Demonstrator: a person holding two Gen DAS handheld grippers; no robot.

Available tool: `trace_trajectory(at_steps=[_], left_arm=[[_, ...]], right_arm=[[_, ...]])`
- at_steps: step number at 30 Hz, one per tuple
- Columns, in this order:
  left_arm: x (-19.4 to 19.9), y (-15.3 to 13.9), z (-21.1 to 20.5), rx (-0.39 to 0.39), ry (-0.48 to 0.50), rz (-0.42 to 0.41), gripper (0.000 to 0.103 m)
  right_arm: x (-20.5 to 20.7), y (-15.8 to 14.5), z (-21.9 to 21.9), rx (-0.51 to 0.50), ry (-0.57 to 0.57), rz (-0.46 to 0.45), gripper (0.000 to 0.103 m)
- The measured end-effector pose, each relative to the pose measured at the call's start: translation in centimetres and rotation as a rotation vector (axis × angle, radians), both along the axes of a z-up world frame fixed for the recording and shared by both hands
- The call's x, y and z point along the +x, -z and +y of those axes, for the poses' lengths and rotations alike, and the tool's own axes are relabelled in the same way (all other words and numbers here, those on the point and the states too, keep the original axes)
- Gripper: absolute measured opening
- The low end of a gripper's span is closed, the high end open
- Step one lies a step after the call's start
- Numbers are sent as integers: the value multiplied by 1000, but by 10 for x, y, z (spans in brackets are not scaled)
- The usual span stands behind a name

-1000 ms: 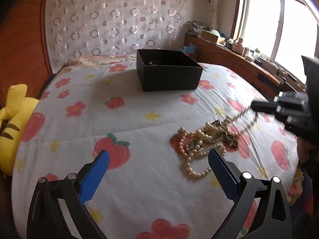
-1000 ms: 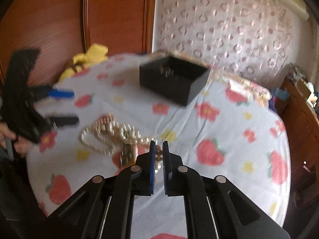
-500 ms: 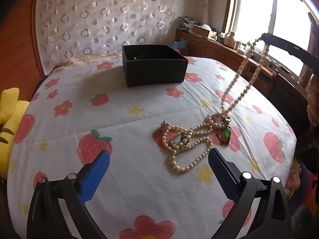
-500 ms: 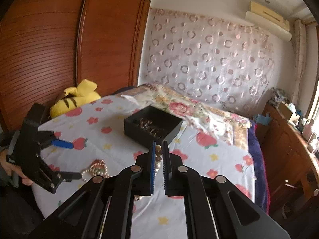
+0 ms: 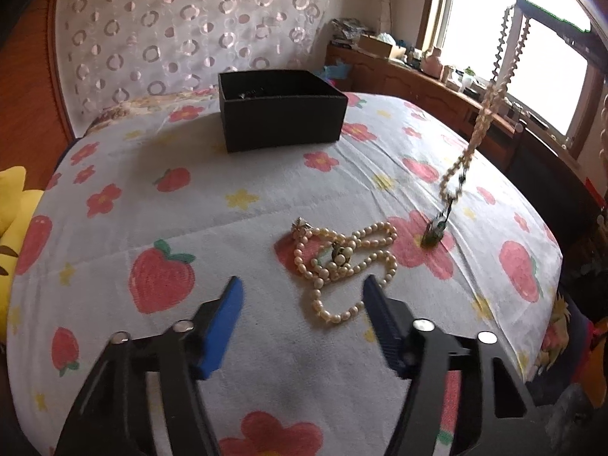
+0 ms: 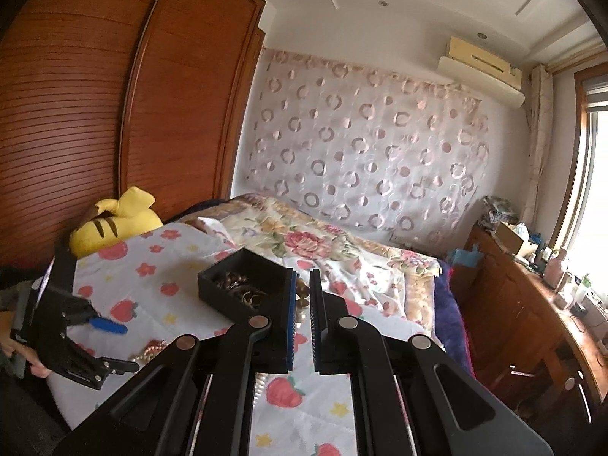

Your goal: Organize jewelry

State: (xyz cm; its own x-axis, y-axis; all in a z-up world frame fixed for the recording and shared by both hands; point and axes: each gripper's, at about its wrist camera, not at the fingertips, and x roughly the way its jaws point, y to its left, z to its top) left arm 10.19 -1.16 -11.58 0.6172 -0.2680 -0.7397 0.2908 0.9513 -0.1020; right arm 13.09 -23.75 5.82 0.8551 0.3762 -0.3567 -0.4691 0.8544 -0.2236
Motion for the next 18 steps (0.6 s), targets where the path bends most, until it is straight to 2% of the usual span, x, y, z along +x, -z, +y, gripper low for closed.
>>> trace_trajectory(at_steps=[3,5,7,8,9,10,13,18], left_arm=[[4,2,-4,6,11,15,43],[7,3,-6,21,13,13,42],[8,3,-9,42,15,8,35],[8,3,-10,54,19,4,25],[7,4,-10,58,27,4,9],[7,4,-11,53,41,8,4],[3,3,-11,44,66,8,4],[-4,-22,-8,5,71,-64,4]], right_arm=[[-1,-2,1,0,-4,-4,8],[-2,-3,1,-1,-8,-4,8],[-3,-2,1,-4,-11,-1,8],[-3,-2,1,-5,-12,2,8],[-2,-1,2,-5,-15,7,8],[-2,1,4,-7,-19,10,8],[-1,4,4,-9,-25,19,8],[-3,5,8,-9,-38,20,8]])
